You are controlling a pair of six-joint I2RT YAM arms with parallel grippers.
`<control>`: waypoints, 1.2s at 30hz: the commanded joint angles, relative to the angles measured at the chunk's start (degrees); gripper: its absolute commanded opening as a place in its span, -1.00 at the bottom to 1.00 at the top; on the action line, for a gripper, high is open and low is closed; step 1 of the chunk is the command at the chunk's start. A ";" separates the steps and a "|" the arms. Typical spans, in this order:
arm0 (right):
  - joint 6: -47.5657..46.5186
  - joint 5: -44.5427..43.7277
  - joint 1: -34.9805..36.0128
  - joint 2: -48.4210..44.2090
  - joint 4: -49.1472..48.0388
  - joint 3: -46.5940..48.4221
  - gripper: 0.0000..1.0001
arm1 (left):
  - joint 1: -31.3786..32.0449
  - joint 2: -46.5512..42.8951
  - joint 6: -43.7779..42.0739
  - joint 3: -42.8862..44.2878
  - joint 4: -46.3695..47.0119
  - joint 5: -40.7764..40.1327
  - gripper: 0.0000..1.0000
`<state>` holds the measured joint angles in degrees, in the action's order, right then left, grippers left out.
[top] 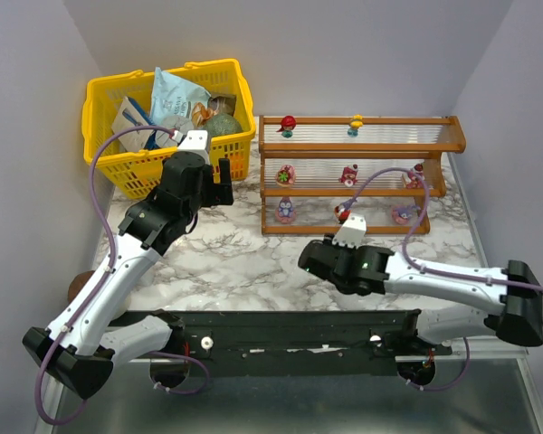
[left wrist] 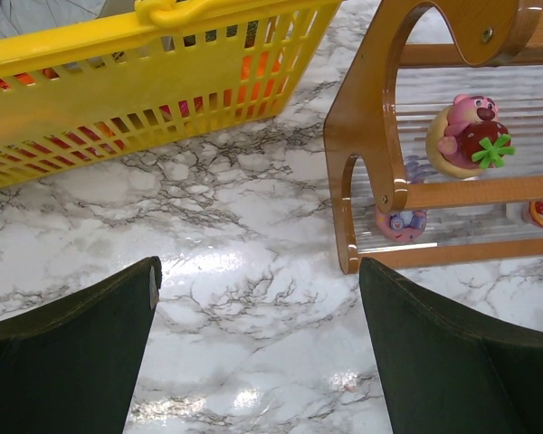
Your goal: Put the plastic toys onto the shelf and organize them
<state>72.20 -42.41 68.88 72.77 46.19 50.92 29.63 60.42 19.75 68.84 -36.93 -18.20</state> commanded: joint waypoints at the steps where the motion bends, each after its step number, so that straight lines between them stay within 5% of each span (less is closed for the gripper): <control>1: -2.85 0.57 -4.89 -7.37 13.56 9.78 -0.99 | -0.45 -0.83 -0.15 0.60 0.36 1.06 0.98; 8: -15.67 0.32 -15.96 -9.93 25.43 29.89 -0.99 | -0.54 -1.01 -0.06 0.68 0.28 1.06 0.97; 17: -37.12 -0.83 -31.17 -4.57 21.50 49.80 -0.99 | -0.62 -1.89 0.20 -0.11 -0.16 1.06 0.98; 30: -52.77 22.09 -53.48 8.34 17.96 62.81 -0.99 | -0.80 -5.40 0.47 -2.74 -1.31 0.27 0.97; 36: -54.71 27.82 -58.50 14.49 18.93 68.87 -0.99 | -0.89 -5.76 0.47 -3.45 -1.74 0.09 0.98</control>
<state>21.08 -21.19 12.62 85.01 64.62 115.74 29.19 55.64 19.81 66.26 -37.60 -18.17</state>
